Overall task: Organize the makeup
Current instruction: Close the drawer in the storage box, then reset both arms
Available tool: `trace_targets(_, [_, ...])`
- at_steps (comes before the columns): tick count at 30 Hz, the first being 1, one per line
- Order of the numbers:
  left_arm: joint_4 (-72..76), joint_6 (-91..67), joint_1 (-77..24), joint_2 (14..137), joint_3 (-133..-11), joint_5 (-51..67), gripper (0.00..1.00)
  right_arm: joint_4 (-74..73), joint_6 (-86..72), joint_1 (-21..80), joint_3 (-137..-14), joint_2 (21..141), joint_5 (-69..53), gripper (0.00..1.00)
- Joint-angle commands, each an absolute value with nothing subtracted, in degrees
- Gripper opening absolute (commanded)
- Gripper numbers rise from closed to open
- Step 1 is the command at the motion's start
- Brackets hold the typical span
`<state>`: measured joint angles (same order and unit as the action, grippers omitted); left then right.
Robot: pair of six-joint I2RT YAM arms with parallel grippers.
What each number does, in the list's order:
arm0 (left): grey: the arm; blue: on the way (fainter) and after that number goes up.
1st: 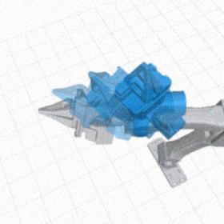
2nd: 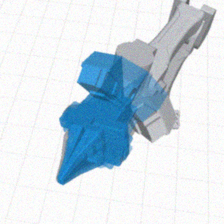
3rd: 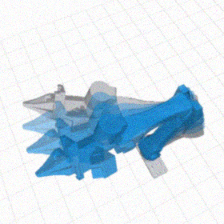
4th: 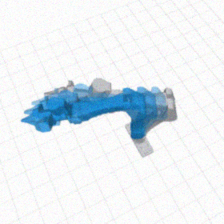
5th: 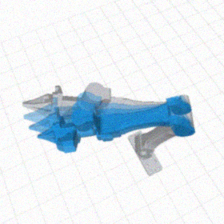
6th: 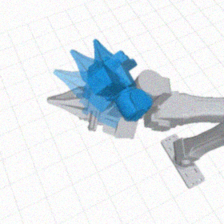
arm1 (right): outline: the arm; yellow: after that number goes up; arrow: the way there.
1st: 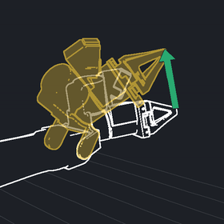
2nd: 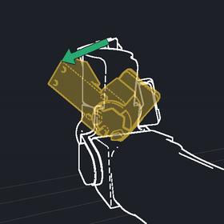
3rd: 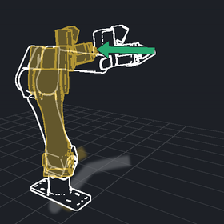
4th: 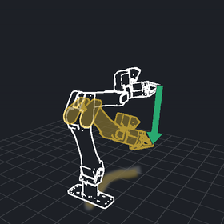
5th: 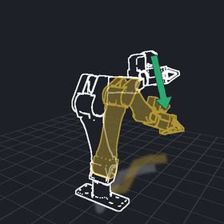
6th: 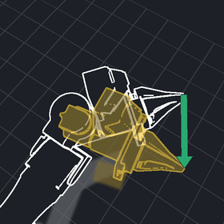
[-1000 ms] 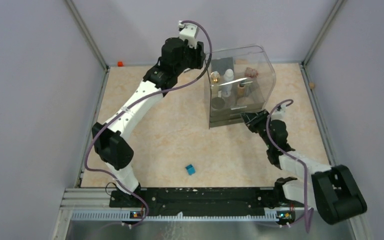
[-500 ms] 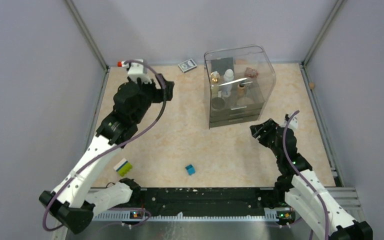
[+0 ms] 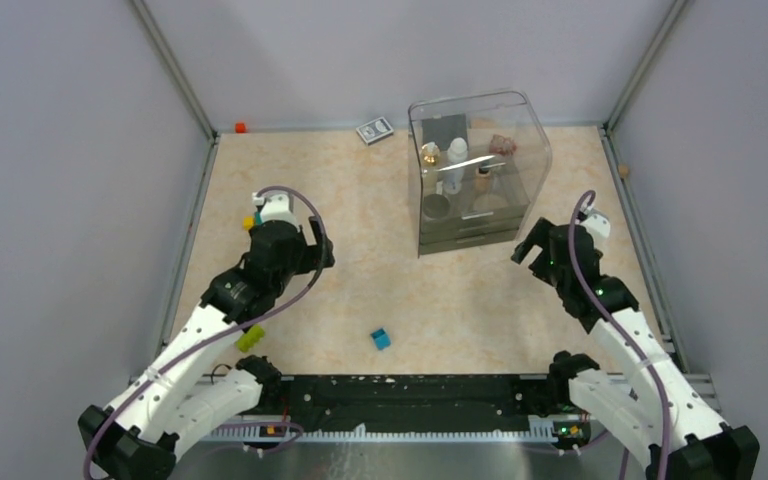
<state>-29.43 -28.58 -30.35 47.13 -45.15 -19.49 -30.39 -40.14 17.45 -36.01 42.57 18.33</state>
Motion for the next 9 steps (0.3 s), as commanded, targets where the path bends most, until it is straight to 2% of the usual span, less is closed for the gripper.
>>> trace_targets(1, [-31.9, -29.72, -30.18, 49.45, -49.38, -22.72, 0.99, -40.32, -43.34, 17.48, -42.05, 46.61, 28.33, 0.95])
trace_targets(7, [-33.05, -30.73, -30.13, 50.31, -49.87, -24.34, 0.99, -46.25, -46.95, 17.48, -45.36, 51.81, 34.57, 0.95])
trace_targets(9, [-32.88, -31.1, -30.13, 50.27, -49.64, -24.84, 0.99, -46.51, -46.75, 17.49, -46.24, 53.4, 35.37, 0.88])
